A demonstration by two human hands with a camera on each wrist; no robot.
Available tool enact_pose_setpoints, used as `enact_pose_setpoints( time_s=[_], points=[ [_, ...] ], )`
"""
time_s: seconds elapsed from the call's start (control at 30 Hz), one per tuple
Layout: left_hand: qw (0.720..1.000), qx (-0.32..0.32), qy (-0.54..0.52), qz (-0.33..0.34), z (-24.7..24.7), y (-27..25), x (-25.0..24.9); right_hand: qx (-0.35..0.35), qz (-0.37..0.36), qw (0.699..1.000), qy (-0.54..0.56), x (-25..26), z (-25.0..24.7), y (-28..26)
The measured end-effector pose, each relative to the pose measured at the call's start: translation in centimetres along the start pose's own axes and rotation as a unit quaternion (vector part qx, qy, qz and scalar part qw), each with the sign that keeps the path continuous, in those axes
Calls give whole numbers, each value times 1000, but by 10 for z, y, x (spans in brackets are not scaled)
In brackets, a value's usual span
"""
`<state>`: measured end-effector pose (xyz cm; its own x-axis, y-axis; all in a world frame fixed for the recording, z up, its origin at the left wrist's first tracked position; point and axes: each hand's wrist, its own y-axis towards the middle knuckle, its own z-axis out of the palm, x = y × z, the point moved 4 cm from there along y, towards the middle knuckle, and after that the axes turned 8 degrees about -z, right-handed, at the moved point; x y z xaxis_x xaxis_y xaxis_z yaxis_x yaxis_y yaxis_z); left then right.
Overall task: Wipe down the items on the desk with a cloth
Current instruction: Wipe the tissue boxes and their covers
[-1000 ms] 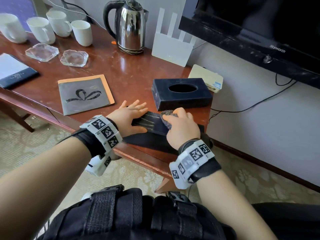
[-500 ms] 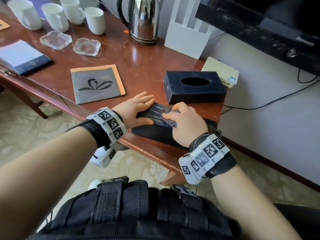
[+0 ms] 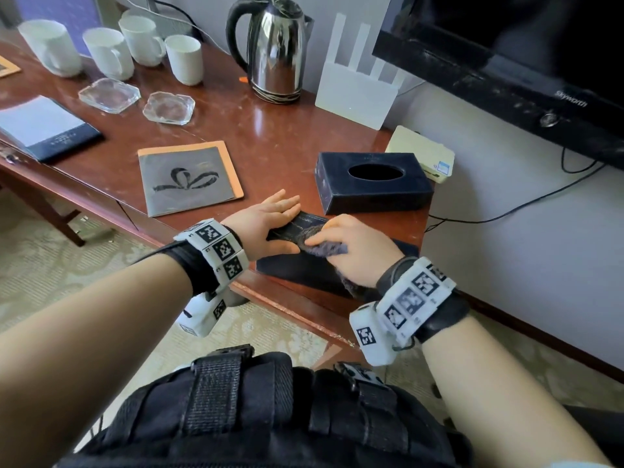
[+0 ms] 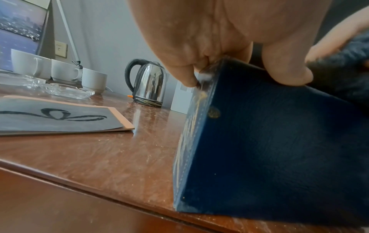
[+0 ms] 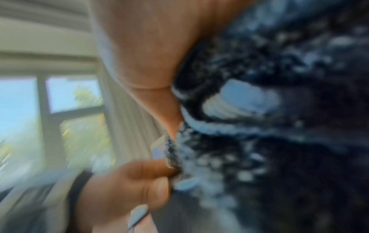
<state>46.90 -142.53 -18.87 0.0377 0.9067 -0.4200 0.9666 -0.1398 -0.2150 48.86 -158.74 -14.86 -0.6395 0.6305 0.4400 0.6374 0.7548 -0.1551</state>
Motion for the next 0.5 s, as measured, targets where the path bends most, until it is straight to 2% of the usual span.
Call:
enact_pose_setpoints(
  time_s=[0.1,0.17,0.27,0.4,0.5],
  points=[
    [999,26,-22,1,-3,1,2,-43,73,989,119,-17,-18,2],
    [998,35,-53,3,-10,1,8,-74,107,987,98,-24,-24,3],
    [997,35,-69,-29,-19,-2,25,-134,149,977,78,-27,-27,3],
    [997,55,-51,-19,-22,-2,32,-119,213,970,27,-22,-18,5],
    [997,64,-44,-10,-25,0,32,-148,221,962,-57,-1,-7,8]
  ],
)
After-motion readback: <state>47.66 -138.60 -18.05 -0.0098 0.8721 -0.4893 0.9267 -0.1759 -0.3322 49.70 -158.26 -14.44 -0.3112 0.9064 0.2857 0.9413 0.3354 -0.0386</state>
